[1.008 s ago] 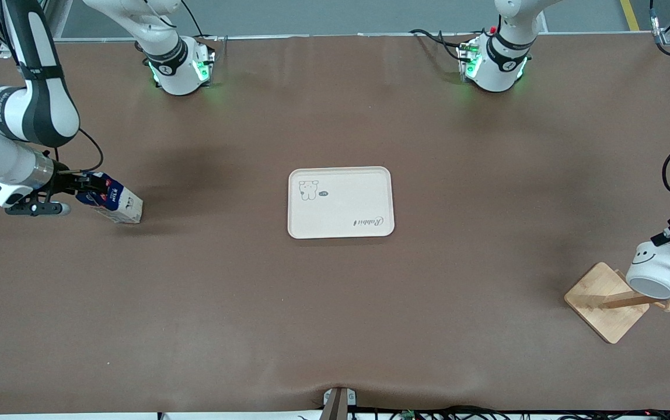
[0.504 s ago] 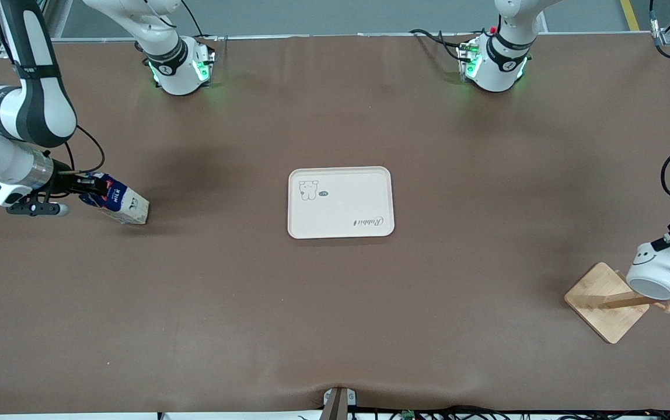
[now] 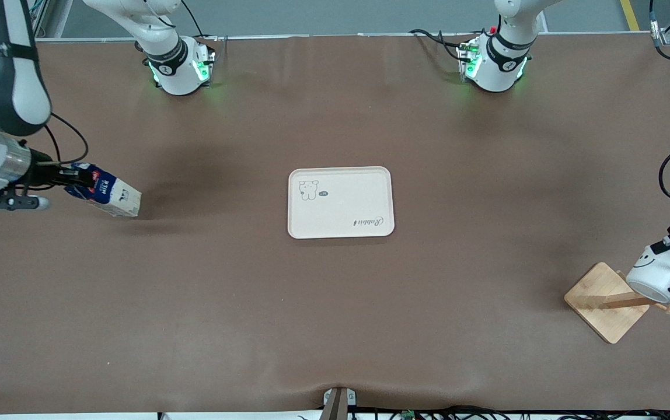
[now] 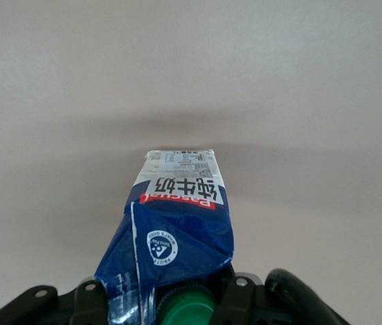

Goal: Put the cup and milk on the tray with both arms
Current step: 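Lift the milk carton with the right gripper and carry it over the tray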

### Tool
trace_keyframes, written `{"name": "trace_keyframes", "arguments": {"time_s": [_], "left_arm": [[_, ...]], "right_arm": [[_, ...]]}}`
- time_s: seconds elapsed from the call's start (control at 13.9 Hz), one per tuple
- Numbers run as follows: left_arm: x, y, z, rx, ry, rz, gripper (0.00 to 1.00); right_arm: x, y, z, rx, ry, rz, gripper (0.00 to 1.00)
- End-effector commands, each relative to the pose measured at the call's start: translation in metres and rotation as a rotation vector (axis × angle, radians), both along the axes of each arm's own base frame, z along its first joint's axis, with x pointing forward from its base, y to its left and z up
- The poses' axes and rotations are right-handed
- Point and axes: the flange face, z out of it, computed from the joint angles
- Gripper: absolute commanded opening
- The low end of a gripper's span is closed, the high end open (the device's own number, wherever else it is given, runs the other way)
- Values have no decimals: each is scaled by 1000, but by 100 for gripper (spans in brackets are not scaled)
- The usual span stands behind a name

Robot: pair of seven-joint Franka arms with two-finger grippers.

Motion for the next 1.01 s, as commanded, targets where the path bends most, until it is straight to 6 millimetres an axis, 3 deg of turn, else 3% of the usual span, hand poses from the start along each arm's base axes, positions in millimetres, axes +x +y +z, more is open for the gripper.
{"name": "trace_keyframes", "arguments": {"time_s": [0.0, 0.14, 0.43, 0.72, 0.86, 0.94], "left_arm": [[6, -4, 5, -1, -27, -21, 0], [5, -6, 6, -11, -16, -24, 0], [2, -6, 8, -18, -7, -26, 0], [-4, -11, 13, -49, 35, -27, 0], [-9, -11, 20, -46, 47, -36, 0], [-12, -10, 23, -26, 58, -47, 0]], "right_arm": [[12, 14, 44, -6, 13, -107, 0], [24, 34, 70, -14, -1, -84, 0], [24, 81, 104, -14, 65, 13, 0], [13, 167, 126, -55, 135, 101, 0], [9, 199, 128, -72, 136, 90, 0], [2, 230, 128, -82, 138, 131, 0]]}}
